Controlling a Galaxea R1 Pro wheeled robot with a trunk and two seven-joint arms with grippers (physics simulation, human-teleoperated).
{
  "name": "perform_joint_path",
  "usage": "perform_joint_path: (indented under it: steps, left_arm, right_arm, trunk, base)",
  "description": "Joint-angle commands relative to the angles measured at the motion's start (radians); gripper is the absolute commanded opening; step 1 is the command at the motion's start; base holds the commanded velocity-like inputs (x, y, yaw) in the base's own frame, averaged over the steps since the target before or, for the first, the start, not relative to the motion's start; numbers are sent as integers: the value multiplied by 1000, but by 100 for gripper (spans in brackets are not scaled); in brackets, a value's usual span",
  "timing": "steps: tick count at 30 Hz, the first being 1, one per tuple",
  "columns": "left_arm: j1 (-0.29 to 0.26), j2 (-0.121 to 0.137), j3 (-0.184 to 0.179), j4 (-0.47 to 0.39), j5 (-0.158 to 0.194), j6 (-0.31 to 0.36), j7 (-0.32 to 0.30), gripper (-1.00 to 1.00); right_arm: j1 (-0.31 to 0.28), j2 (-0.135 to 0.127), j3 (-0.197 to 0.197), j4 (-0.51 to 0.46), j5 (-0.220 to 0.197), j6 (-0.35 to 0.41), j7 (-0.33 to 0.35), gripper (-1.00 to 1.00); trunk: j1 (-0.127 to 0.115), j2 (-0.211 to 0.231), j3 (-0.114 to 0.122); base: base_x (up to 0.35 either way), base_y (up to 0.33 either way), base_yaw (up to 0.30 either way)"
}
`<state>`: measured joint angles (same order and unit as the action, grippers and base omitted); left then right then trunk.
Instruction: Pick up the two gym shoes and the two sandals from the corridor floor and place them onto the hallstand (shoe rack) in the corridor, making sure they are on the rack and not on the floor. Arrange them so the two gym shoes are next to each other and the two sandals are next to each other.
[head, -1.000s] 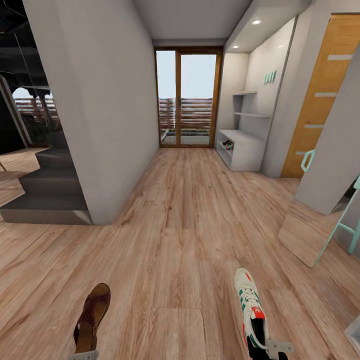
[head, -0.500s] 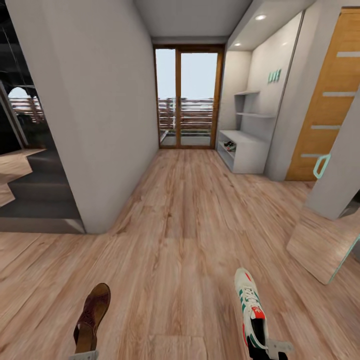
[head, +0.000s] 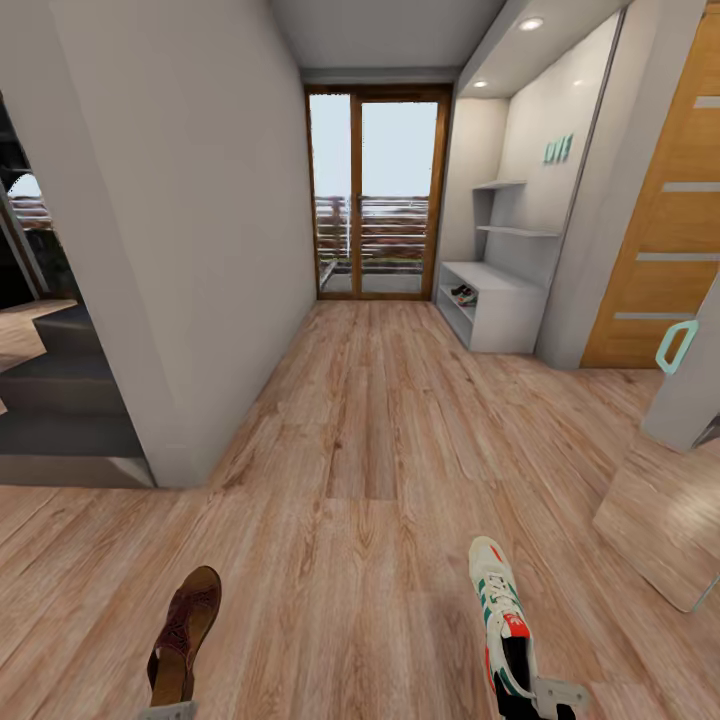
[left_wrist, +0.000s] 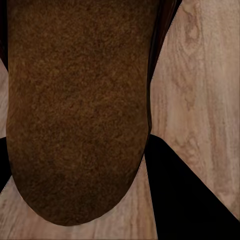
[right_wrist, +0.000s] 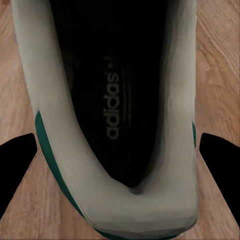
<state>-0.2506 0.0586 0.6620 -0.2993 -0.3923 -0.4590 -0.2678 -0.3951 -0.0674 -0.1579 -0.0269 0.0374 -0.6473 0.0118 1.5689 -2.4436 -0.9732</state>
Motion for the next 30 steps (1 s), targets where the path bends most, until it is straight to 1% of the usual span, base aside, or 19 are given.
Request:
perform_joint_path:
  steps: [1, 23, 30]
  left_arm:
    - [-1, 0, 9, 0, -7, -3, -7, -100]
    - [-1, 0, 10, 0, -6, -3, -7, -100]
    - [-1, 0, 10, 0, -6, -3, -7, -100]
  right_arm:
    - [-1, 0, -6, 1, 4, -3, 2, -100]
    - [-1, 0, -7, 1, 3, -3, 2, -100]
    - [-1, -7, -7, 1, 2, -3, 2, -100]
  trunk:
    - [0, 0, -1]
    - [0, 0, -1]
    - [0, 0, -1]
  base:
    - [338, 0, 0]
    - [338, 0, 0]
    - [338, 0, 0]
